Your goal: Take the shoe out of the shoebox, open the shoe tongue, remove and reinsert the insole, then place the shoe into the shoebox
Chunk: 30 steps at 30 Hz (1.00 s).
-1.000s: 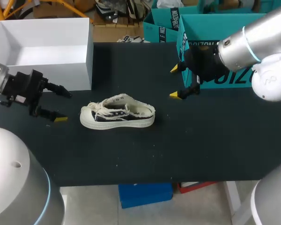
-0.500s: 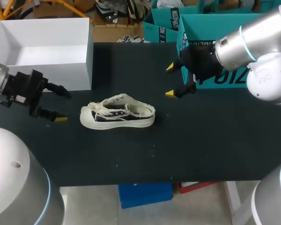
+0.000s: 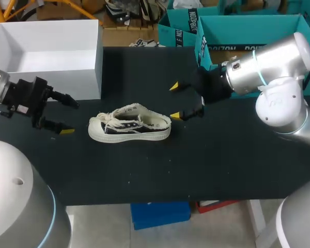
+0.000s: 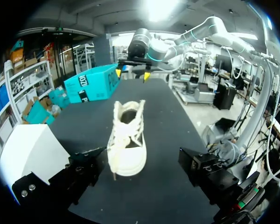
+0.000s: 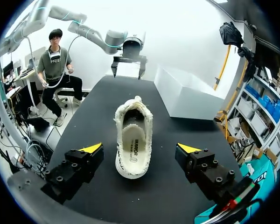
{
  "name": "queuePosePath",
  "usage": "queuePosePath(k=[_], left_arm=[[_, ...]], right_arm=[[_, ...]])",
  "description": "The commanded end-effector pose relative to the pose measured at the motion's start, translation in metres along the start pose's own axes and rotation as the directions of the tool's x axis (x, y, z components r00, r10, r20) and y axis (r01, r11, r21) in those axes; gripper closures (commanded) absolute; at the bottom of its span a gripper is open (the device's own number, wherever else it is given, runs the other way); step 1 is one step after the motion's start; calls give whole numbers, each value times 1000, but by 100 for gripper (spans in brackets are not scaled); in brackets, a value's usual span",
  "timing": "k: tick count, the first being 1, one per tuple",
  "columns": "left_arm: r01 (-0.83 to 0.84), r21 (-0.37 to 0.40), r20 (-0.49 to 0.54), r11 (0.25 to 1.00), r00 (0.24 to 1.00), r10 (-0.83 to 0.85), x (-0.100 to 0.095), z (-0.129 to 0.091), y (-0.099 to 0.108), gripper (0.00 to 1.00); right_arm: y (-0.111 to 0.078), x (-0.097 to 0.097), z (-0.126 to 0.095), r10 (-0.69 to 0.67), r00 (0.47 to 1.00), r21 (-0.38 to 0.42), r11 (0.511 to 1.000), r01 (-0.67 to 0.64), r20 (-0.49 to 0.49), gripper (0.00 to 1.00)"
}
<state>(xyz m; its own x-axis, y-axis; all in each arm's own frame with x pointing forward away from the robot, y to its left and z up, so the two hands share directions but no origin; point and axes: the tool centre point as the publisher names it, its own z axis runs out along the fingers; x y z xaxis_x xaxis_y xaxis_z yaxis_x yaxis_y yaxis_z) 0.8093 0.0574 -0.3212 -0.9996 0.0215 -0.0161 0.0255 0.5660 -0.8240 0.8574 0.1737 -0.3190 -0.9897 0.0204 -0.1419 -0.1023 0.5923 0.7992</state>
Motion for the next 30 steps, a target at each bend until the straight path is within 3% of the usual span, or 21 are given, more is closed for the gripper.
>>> queuePosePath(k=[1, 11, 30], left_arm=[[-2, -2, 5, 1000, 1000, 2, 1, 1, 0, 0], [-2, -2, 5, 1000, 1000, 2, 1, 1, 0, 0], [-2, -2, 5, 1000, 1000, 2, 1, 1, 0, 0]], right_arm=[[-6, -3, 23, 16, 1000, -19, 1000, -16, -10, 0], [-12, 8, 48, 53, 999, -52, 997, -54, -12, 0], [-36, 28, 60, 101, 995, -42, 994, -101, 5, 0]])
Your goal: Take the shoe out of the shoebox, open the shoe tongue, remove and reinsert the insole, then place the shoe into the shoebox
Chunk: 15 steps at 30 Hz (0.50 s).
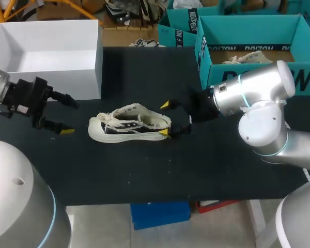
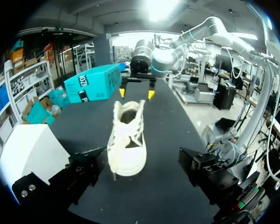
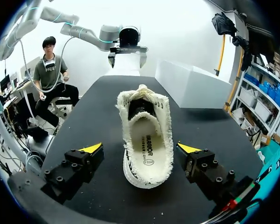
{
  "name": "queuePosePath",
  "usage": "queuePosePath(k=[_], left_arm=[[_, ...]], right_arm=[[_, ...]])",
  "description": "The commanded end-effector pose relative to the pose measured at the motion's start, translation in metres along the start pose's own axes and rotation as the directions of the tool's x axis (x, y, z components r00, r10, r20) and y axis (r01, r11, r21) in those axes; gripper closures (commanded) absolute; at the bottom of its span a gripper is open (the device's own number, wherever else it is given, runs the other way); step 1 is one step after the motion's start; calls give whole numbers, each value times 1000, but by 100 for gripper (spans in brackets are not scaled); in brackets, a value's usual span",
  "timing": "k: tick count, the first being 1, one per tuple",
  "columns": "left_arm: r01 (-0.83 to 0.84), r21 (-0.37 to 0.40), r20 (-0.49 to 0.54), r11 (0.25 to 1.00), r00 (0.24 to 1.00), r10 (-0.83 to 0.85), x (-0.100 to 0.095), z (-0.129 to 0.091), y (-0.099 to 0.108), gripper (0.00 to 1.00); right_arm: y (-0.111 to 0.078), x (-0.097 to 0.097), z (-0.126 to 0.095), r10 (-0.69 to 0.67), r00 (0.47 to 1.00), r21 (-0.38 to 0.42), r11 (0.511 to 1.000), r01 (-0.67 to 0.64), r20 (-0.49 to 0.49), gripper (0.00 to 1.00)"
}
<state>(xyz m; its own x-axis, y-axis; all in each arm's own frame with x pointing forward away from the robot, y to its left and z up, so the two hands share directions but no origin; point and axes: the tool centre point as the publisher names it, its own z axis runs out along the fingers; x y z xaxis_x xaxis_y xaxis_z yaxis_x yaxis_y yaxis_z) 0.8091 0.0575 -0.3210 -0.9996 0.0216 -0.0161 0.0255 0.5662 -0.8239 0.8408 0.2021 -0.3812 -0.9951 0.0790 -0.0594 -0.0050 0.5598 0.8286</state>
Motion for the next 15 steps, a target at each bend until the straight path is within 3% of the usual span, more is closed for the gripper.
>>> queuePosePath(k=[1, 15], left_arm=[[-2, -2, 5, 1000, 1000, 2, 1, 1, 1, 0], [-2, -2, 5, 1000, 1000, 2, 1, 1, 1, 0]], right_arm=[[-6, 2, 4, -1, 1000, -11, 1000, 1, 7, 0], [-25, -9, 21, -1, 1000, -50, 999, 1, -10, 0]])
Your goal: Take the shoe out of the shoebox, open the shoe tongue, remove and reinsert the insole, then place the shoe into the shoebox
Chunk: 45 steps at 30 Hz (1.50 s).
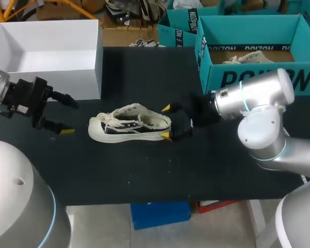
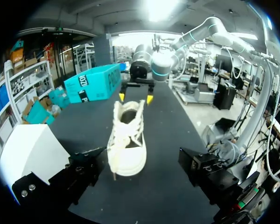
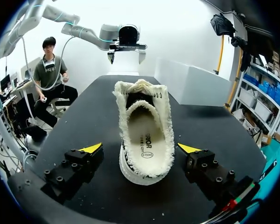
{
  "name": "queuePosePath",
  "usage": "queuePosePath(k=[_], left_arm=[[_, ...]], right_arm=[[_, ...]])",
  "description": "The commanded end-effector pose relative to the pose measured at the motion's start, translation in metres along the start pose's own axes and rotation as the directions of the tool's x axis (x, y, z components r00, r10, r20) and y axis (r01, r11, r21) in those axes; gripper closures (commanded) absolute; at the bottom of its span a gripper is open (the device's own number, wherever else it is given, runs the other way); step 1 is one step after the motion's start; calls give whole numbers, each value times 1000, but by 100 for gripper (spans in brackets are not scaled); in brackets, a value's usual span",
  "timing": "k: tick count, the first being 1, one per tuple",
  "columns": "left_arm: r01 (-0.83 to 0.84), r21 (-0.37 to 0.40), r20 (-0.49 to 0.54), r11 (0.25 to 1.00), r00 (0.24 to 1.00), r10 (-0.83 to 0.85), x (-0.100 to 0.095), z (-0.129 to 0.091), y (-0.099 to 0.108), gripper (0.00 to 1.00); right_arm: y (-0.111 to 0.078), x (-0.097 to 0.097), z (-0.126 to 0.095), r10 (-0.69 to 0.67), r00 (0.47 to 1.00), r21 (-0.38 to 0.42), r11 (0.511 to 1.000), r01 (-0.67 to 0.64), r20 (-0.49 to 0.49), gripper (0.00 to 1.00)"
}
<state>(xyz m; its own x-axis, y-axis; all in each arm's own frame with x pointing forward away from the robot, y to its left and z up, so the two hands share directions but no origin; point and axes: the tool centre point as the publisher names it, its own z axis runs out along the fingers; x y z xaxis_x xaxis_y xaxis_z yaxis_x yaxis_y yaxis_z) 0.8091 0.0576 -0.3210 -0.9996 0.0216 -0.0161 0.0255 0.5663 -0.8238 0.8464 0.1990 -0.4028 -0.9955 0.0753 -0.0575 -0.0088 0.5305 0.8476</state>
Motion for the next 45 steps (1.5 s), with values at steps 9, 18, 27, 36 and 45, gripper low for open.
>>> queuePosePath(k=[9, 18, 27, 36, 45], left_arm=[[-2, -2, 5, 1000, 1000, 2, 1, 1, 1, 0], [-2, -2, 5, 1000, 1000, 2, 1, 1, 1, 0], [-2, -2, 5, 1000, 1000, 2, 1, 1, 1, 0], [-2, -2, 5, 1000, 1000, 2, 1, 1, 1, 0], [-2, -2, 5, 1000, 1000, 2, 1, 1, 1, 0]], right_arm=[[-13, -7, 19, 11, 1000, -36, 999, -11, -10, 0], [-17, -12, 28, 17, 1000, -51, 999, -18, -21, 0], [-18, -18, 34, 16, 999, -59, 998, -18, -31, 0], [-15, -18, 41, 21, 999, -65, 998, -23, -38, 0], [-14, -17, 50, 23, 999, -78, 997, -26, -48, 0]])
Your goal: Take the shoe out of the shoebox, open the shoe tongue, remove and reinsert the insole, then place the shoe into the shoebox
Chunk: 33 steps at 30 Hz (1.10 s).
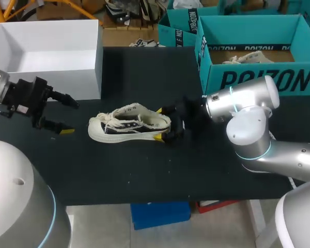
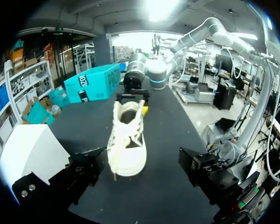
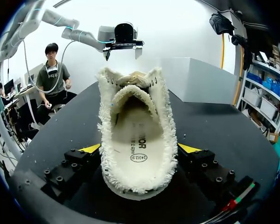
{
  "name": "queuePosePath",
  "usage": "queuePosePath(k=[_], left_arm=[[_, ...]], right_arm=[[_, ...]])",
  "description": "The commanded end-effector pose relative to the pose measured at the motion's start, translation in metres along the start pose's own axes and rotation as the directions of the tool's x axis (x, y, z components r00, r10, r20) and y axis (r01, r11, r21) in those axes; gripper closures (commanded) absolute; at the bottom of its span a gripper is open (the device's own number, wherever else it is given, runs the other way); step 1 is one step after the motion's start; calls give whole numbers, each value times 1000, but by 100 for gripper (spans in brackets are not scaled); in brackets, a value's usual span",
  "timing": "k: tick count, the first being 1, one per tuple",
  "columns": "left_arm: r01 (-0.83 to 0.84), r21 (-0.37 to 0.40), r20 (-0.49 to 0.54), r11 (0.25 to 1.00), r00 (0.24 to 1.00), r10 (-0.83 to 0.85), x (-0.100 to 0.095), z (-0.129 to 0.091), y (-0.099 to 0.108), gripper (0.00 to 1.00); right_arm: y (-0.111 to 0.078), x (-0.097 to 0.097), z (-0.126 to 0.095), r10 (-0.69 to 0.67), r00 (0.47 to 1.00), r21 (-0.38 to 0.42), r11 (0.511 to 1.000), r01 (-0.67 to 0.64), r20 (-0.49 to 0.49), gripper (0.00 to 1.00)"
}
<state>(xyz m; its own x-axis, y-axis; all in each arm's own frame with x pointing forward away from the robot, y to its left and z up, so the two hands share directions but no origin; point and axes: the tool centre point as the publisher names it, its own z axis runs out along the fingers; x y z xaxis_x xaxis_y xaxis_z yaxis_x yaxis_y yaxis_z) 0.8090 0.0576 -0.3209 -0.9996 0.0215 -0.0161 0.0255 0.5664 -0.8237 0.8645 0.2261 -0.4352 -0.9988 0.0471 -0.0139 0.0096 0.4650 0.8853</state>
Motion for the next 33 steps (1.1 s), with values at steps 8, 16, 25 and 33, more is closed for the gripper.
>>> queuePosePath(k=[8, 16, 25, 33], left_arm=[[-2, -2, 5, 1000, 1000, 3, 1, 1, 1, 0], [-2, -24, 15, 1000, 1000, 2, 1, 0, -2, 0], [-59, -141, 85, 988, 994, 72, 13, 0, -41, 0], [20, -333, 116, 943, 993, 20, 2, 9, -58, 0]], right_arm=[[-2, 0, 10, 18, 1000, -3, 1000, -18, -11, 100], [-2, 0, 10, 18, 1000, -3, 1000, -18, -11, 100], [-2, 0, 10, 18, 1000, -3, 1000, -18, -11, 100], [-2, 0, 10, 18, 1000, -3, 1000, -18, -11, 100]])
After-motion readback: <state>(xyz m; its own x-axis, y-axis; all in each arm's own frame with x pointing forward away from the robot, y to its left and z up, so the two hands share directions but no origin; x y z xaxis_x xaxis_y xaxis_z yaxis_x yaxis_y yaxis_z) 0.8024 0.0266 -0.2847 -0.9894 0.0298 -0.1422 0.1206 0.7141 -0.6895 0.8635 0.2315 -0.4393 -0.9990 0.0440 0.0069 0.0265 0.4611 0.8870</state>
